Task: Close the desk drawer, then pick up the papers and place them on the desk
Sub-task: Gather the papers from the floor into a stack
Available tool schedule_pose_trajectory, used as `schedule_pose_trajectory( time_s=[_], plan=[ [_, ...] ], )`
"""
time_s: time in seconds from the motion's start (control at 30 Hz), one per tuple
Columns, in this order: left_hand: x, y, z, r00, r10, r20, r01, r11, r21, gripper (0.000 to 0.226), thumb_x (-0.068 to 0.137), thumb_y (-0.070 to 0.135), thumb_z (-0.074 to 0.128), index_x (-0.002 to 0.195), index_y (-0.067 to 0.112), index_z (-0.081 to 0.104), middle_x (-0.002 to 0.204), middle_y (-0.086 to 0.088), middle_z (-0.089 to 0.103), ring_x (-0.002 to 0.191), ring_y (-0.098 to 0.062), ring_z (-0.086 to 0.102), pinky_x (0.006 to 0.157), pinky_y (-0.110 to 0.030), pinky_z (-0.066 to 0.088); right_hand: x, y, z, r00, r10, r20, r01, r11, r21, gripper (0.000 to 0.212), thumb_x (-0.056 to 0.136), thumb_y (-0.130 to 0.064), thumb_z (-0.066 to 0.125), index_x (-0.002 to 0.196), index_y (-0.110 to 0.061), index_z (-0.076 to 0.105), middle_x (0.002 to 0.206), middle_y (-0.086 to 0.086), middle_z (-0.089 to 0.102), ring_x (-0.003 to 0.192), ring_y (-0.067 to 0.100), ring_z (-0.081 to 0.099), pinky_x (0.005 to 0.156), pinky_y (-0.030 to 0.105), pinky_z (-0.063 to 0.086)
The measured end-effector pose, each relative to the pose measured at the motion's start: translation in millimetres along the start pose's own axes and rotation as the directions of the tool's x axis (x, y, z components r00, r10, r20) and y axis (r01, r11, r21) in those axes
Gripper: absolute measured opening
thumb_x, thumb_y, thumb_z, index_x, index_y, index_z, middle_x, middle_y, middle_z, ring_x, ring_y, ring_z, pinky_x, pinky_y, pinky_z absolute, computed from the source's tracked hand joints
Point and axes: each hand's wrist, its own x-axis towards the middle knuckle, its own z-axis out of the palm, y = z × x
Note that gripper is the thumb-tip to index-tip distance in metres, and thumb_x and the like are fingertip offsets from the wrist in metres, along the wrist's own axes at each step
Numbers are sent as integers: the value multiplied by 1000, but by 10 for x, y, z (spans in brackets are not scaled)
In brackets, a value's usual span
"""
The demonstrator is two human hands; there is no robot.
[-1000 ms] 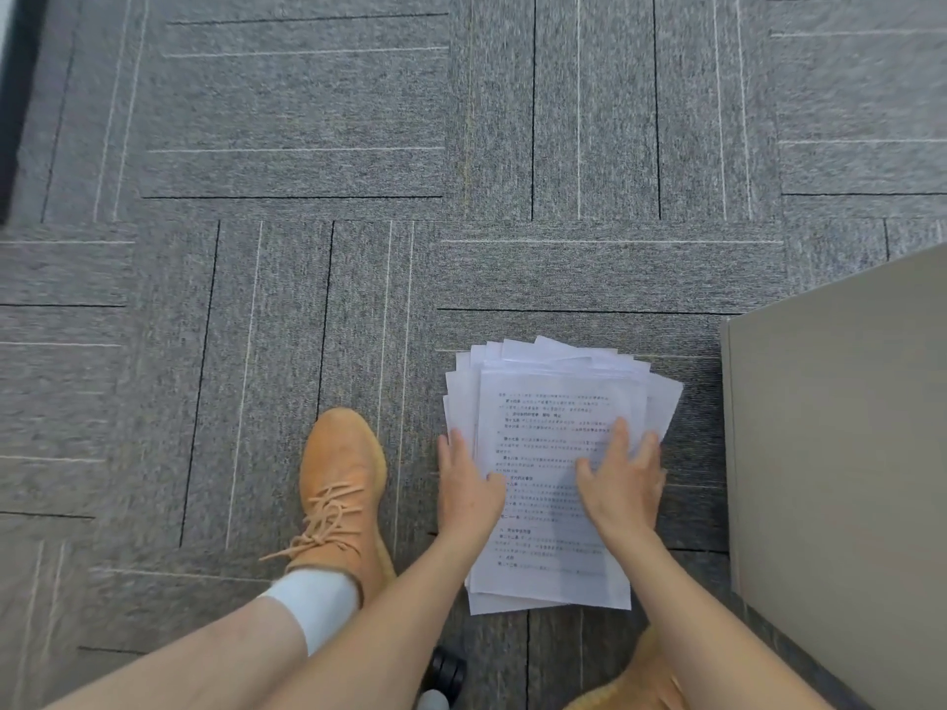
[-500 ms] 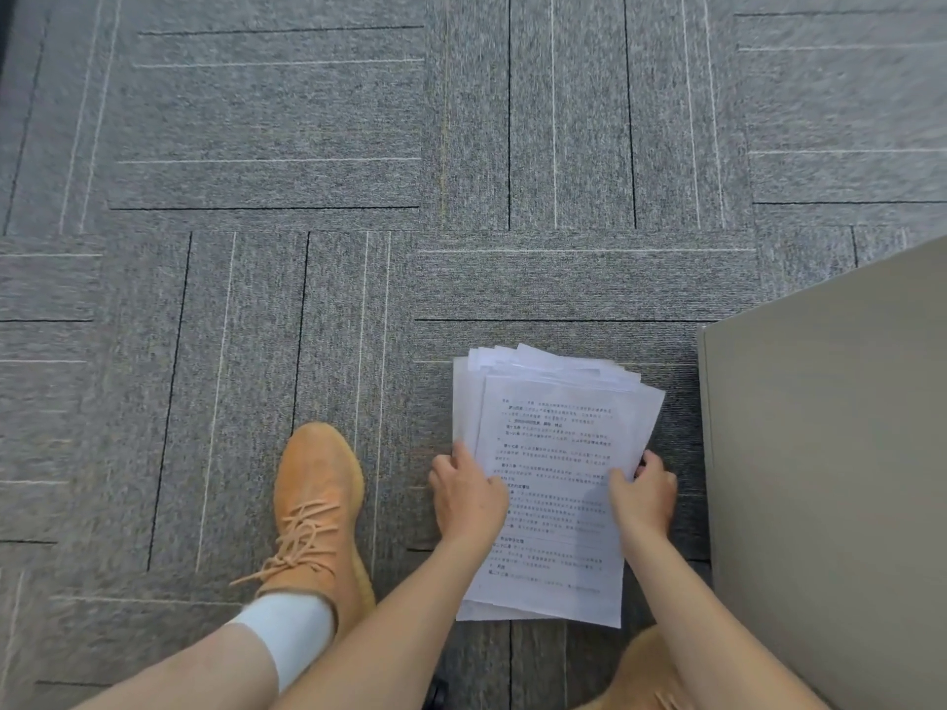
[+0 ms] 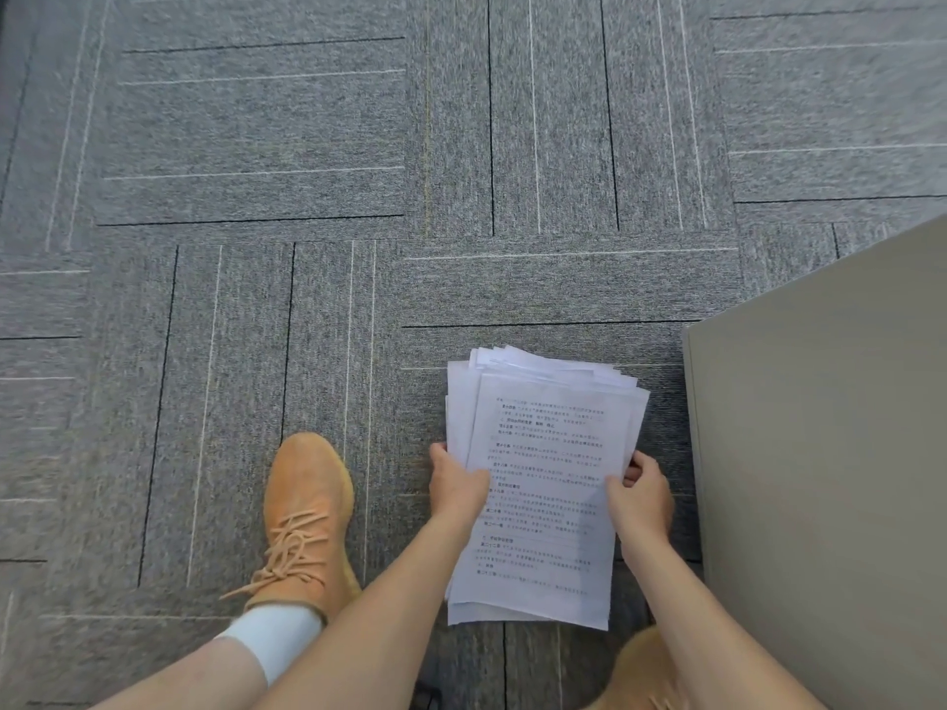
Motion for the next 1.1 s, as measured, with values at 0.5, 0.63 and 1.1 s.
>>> schedule_pose_trajectory(
  time_s=[0.5, 0.63, 1.1],
  plan=[
    [42, -48, -296, 940, 19, 341, 37, 987, -159, 58, 82, -13, 54, 132, 16, 55, 117, -10, 69, 105, -31, 67, 90, -53, 56, -14, 14, -58, 986, 81, 144, -112, 969, 220, 45, 90, -7, 65, 133, -17, 53, 109, 4, 68, 89, 18, 66, 76, 43, 58],
    [87, -126, -434, 894, -37, 446, 164, 954, -249, 57, 87, -12, 57, 134, 19, 53, 123, -15, 68, 109, -39, 67, 90, -62, 53, 31, 35, -125, 972, 94, 213, -139, 969, 205, 18, 90, -15, 65, 108, -11, 65, 98, 5, 71, 84, 20, 67, 69, 41, 58],
    [-368, 428, -964, 916, 38, 400, 82, 956, -280, 56, 83, -19, 49, 126, 17, 54, 118, -14, 68, 108, -36, 65, 92, -54, 54, -460, -811, -495, 925, -24, 378, -95, 952, 292, 18, 91, -11, 67, 108, -11, 62, 106, 8, 73, 91, 28, 73, 70, 39, 59]
  ],
)
